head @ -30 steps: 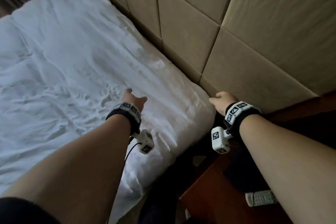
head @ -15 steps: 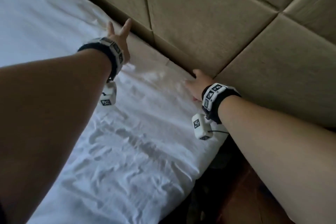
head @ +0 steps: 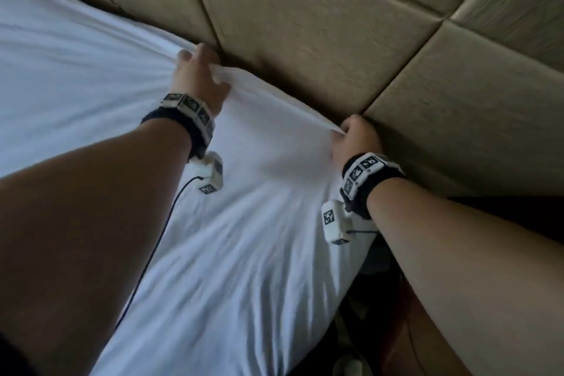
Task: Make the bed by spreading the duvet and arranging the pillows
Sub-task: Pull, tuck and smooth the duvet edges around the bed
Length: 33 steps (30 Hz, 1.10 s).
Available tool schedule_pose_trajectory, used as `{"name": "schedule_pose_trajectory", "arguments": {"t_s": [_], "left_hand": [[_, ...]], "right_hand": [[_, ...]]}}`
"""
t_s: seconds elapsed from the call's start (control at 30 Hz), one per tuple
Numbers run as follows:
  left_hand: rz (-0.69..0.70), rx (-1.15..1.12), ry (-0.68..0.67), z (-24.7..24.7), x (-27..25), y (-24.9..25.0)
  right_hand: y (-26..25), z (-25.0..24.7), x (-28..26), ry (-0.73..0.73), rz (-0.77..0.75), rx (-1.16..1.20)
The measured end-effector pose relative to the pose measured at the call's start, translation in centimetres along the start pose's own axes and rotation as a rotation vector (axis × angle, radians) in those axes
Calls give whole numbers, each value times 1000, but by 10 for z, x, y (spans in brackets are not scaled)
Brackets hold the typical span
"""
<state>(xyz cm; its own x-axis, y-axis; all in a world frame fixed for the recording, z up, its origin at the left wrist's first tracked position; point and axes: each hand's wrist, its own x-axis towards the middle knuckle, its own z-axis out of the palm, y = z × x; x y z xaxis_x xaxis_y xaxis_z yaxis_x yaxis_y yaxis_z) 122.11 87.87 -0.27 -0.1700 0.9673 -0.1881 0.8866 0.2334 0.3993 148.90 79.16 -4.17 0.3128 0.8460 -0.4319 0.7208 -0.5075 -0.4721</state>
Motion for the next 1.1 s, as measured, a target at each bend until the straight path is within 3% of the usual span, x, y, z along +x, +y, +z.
{"name": "schedule_pose_trajectory", "arguments": {"t_s": [0.1, 0.17, 0.23, 0.27, 0.33, 0.4, 0.53, 0.67, 0.87, 1.1], "left_hand": [[83, -115, -336, 39, -25, 5], [105, -105, -443, 67, -45, 12], [112, -139, -474, 89, -65, 20], [105, -184, -484, 96, -75, 24], [33, -314, -511, 104, -96, 26], [-95, -464, -530, 103, -117, 27], [-244, -641, -427, 80, -161, 24], [-315, -655, -178, 29, -204, 24], [-513, -954, 108, -52, -320, -1], [-782, -1147, 320, -78, -517, -76]], "right_hand": [[14, 17, -12, -4, 166, -22], [22, 30, -24, -26, -52, -124], [45, 44, -33, -257, -265, -429], [57, 50, -37, -392, -271, -583], [89, 55, -45, -555, -73, -857], [107, 42, -58, -562, 122, -933], [98, 3, -69, -412, -43, -711], [47, -30, -80, -424, -130, -350], [-10, -71, -166, -408, -168, 84], [-29, -57, -322, -521, -414, -41]]}}
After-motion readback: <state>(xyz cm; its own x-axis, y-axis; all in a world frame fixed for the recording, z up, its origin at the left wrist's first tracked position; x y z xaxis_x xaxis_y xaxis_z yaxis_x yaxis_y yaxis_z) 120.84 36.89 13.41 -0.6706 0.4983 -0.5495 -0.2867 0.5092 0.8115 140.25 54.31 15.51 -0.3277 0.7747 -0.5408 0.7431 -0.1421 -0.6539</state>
